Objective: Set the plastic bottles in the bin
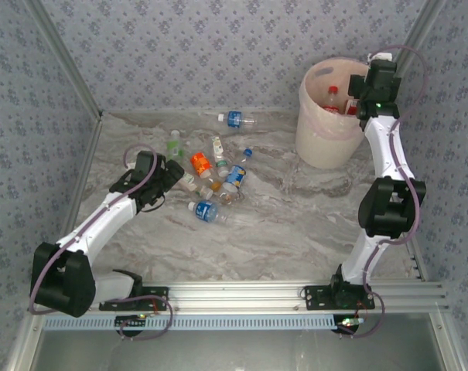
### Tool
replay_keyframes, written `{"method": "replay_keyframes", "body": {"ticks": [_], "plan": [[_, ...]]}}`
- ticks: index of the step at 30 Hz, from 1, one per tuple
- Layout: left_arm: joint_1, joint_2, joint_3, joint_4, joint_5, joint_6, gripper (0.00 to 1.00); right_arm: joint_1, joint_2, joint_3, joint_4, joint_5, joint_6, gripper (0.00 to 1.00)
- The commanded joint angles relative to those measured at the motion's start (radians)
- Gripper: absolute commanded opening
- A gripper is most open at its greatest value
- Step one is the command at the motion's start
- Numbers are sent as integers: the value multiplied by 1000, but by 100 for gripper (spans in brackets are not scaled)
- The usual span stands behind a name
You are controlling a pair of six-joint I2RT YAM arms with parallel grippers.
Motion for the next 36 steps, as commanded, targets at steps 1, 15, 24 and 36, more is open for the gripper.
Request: {"method": "replay_keyframes", "body": {"ticks": [1,15,24,36], "plan": [[10,-23,-16,4,-13,6,98,5,-57,42,-25,56,50,87],[9,-19,-17,13,-5,7,98,82,-256,-133,-7,-62,197,100],[10,22,29,-10,4,35,98,188,-487,-446,199,-274,304,100],[35,133,144,-11,40,131,98,282,-690,-740,346,-575,333,100]]}}
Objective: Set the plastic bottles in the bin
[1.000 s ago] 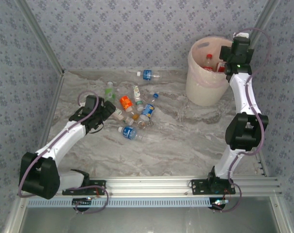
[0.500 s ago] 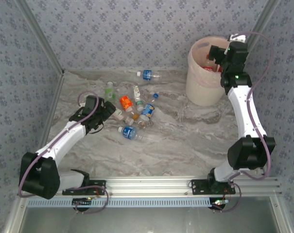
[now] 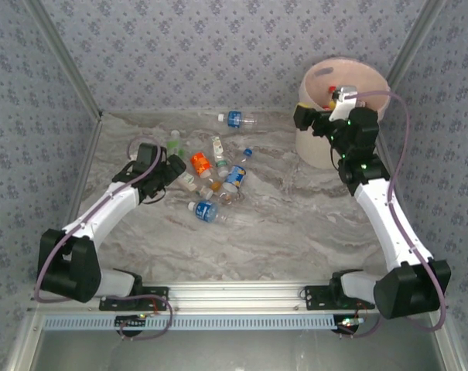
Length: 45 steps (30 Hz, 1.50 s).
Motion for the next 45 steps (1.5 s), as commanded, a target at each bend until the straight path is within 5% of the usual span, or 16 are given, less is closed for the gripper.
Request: {"method": "replay_keyframes", "body": {"ticks": [1,5,15,22,37,45], "plan": [[8,44,66,-9,12,56,98,13,-57,-75,75,-86,26,100],[23,121,147,-52,-4,117,98,12,-95,-121,65,-49,33,100],[70,409,457,-175,18,550,96,12,-137,-157,11,-22,34,100],[80,579,582,-193,4,678,89,11,-155,-164,-8,-5,37,100],[113,786,711,-226,31,679,78,9,-167,-162,-30,19,39,100],[115,817,728,-234,34,675,57,8,-155,-151,-33,21,45,100]]}}
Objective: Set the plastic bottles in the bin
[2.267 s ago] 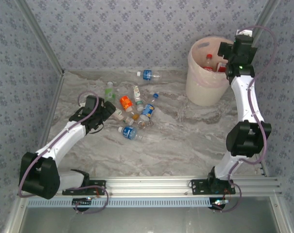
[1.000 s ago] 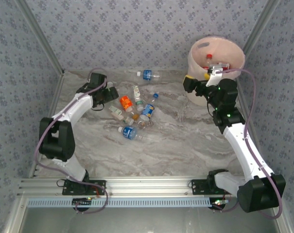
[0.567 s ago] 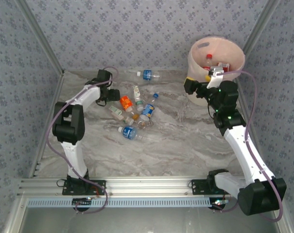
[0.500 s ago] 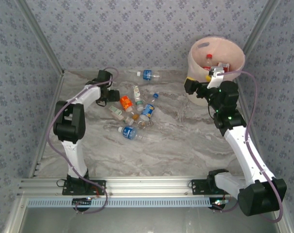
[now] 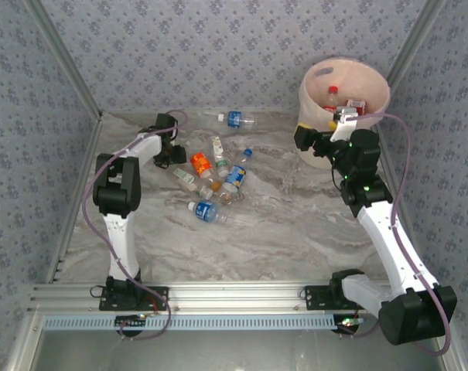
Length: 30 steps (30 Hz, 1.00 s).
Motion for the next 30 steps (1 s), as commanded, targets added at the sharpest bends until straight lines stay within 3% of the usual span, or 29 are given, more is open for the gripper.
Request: {"method": "replay_keyframes", "body": {"ticks": [1,12,17,21,27,30], "plan": [[0,-1,26,-31,10,7,56,-1,6,19,0,15,20,100],[4,-183,-57,27,20,12,48,22,59,21,12,-39,41,100],[3,-318,-139,92,107,-4,46,38,77,18,49,-51,92,100],[-5,-444,-230,184,237,1,45,60,99,28,66,-45,118,100],[-56,-626,-334,283,318,13,45,96,143,65,79,-55,185,100],[-120,-705,-376,307,289,61,45,113,179,111,49,-57,241,100]]}}
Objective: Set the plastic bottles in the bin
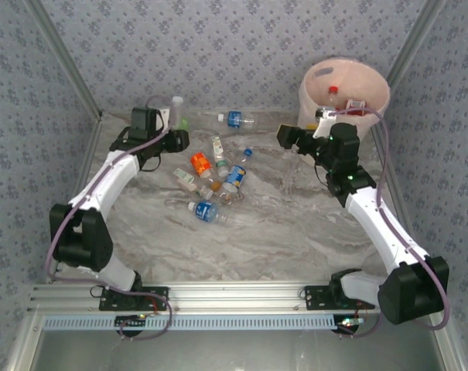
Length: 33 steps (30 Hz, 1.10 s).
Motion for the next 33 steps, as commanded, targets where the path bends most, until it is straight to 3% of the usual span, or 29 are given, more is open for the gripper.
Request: {"method": "replay_keyframes", "body": {"ticks": [1,11,19,33], "plan": [[-77,-97,-46,81,26,62,45,21,40,95,-20,-19,97,100],[-271,-241,-138,191,-32,177,45,82,206,290,-77,-248,209,100],[-340,-219,-126,219,-36,236,44,132,276,300,117,-471,296,100],[-391,-174,-105,256,-29,251,45,187,369,333,164,-512,345,100]]}}
